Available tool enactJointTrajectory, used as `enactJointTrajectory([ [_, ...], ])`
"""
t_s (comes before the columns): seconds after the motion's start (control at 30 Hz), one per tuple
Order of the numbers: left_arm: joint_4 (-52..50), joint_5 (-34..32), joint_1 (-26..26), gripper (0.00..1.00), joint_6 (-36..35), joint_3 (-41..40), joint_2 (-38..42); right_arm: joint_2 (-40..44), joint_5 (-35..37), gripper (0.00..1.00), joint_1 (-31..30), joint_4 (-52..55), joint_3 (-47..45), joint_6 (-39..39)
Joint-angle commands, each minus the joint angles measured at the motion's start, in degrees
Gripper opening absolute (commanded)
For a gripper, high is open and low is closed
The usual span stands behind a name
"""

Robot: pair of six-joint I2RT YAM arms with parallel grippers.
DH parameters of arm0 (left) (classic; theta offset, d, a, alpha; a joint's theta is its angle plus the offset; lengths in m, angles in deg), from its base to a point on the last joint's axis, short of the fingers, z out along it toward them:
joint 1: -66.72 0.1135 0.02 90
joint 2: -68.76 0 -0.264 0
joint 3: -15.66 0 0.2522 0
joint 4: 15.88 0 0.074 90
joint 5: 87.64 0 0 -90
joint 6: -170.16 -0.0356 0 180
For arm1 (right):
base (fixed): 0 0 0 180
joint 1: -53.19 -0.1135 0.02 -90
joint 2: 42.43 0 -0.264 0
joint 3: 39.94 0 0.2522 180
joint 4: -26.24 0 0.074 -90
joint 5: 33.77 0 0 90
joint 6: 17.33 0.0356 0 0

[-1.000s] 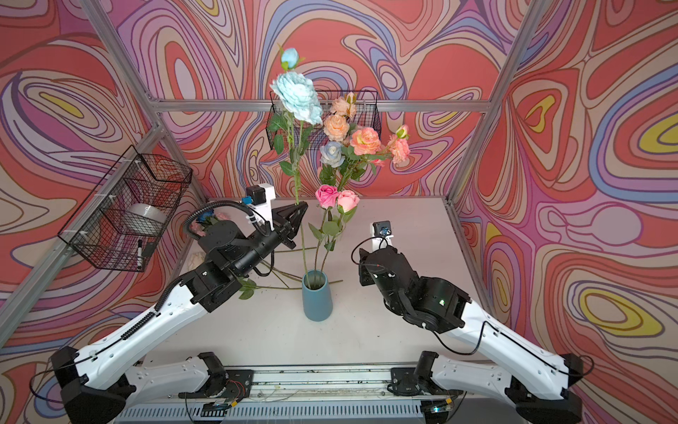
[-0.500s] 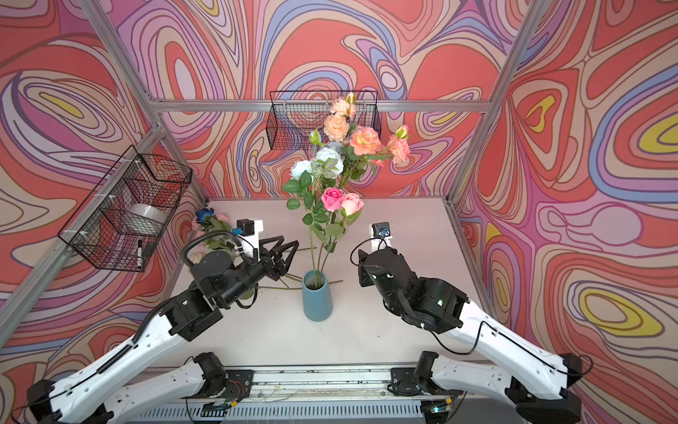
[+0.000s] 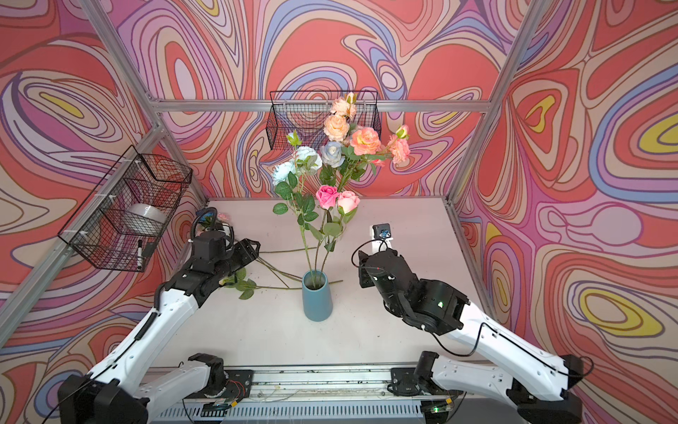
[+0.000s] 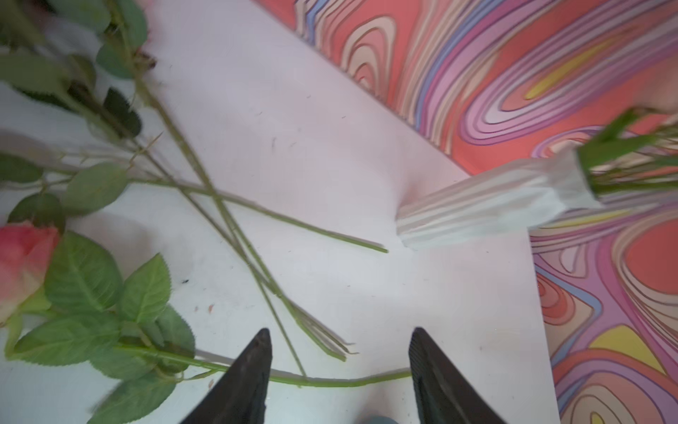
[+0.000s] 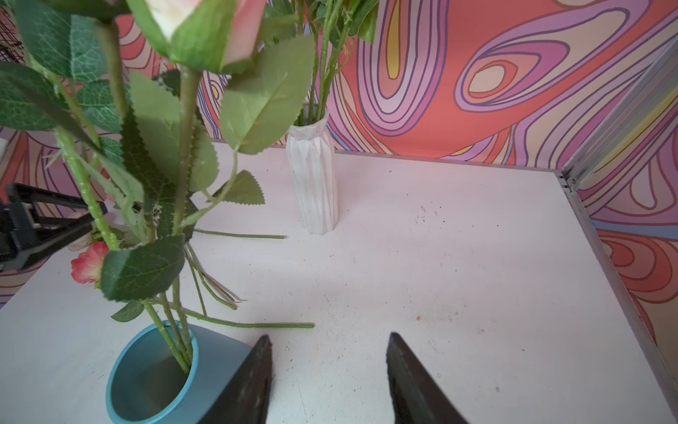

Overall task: Arrange flowers in a vase
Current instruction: Pick up the flower from the flowers.

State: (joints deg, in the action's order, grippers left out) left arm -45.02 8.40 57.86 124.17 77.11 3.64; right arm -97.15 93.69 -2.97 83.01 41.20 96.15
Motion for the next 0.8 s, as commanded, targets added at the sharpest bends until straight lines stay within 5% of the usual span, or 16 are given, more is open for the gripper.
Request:
enactJointTrajectory([
  [0.0, 6.56, 1.85, 4.12, 0.58, 6.16, 0.48, -7.15, 1.06, -0.23, 0.51, 0.35, -0.43, -0.84, 0.38],
  [0.3, 10.06, -0.92, 10.37, 0.46, 5.40, 10.51, -29.56, 2.03, 0.91, 0.49, 0.35, 0.89, -1.11, 0.34],
  [0.77, 6.45, -4.85, 11.72, 0.43, 4.98, 16.60, -39.78, 1.11, 2.10, 0.49, 0.35, 1.21, -0.80, -0.02],
])
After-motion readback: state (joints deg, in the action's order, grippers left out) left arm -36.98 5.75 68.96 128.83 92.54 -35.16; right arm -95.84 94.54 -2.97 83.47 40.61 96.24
